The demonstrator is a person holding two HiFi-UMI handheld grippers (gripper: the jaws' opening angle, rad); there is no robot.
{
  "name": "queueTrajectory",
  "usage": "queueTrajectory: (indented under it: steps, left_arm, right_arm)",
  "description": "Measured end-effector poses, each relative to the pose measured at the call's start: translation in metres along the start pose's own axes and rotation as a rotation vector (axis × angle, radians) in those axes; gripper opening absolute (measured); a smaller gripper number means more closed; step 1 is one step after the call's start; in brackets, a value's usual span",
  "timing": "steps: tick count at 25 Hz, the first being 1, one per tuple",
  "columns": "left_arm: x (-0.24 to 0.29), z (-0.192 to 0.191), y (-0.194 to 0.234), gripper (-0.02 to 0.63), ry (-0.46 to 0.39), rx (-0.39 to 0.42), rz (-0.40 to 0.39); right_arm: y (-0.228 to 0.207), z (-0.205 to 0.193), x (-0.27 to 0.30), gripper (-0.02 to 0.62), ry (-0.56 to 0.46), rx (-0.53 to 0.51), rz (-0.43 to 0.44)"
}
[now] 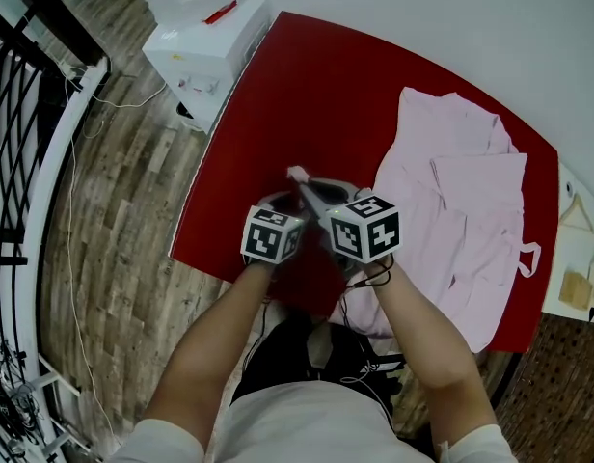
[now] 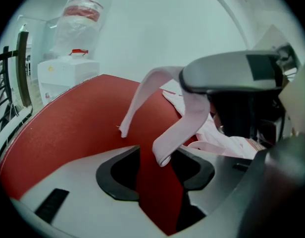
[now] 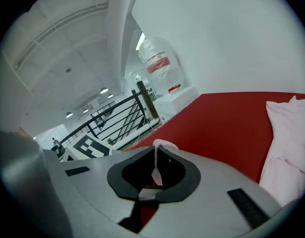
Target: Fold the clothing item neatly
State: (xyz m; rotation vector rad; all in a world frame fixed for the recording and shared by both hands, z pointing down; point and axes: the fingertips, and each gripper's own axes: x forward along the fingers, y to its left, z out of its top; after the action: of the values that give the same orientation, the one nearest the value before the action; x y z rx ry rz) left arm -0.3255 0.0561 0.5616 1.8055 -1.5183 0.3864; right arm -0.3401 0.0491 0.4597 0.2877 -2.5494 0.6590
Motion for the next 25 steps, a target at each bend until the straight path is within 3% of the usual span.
queueTrajectory:
  steps: [2, 6, 9, 13, 15, 19, 25]
  left_arm:
    - [0.001, 0.002, 0.004, 0.174, 0.000, 0.019, 0.016]
    - [0.001, 0.005, 0.006, 0.031, -0.004, 0.049, 0.038]
    - [0.004, 0.009, 0.000, 0.009, -0.021, 0.051, 0.010]
    - [0.005, 0.011, -0.022, 0.016, -0.031, 0.073, -0.086]
    - [0.004, 0.010, -0.031, 0.106, -0.026, 0.073, -0.125]
    - [0.009, 0.008, -0.031, 0.157, 0.007, 0.096, -0.110]
    - [0.015, 0.017, -0.027, 0.160, 0.003, 0.092, -0.106]
  right_arm:
    - [-0.003, 0.010, -0.010, 0.028, -0.042, 0.032, -0.003]
    - [-0.015, 0.020, -0.031, 0.028, -0.096, 0.088, -0.021]
    - [-0.029, 0.019, -0.044, 0.028, -0.113, 0.115, -0.044]
    - [-0.043, 0.013, -0.052, 0.028, -0.113, 0.150, -0.069]
    - [-0.045, 0.011, -0.052, 0.028, -0.102, 0.144, -0.067]
    - [-0.044, 0.009, -0.055, 0.028, -0.092, 0.129, -0.050]
    - [-0.035, 0.020, -0.066, 0.028, -0.120, 0.136, -0.017]
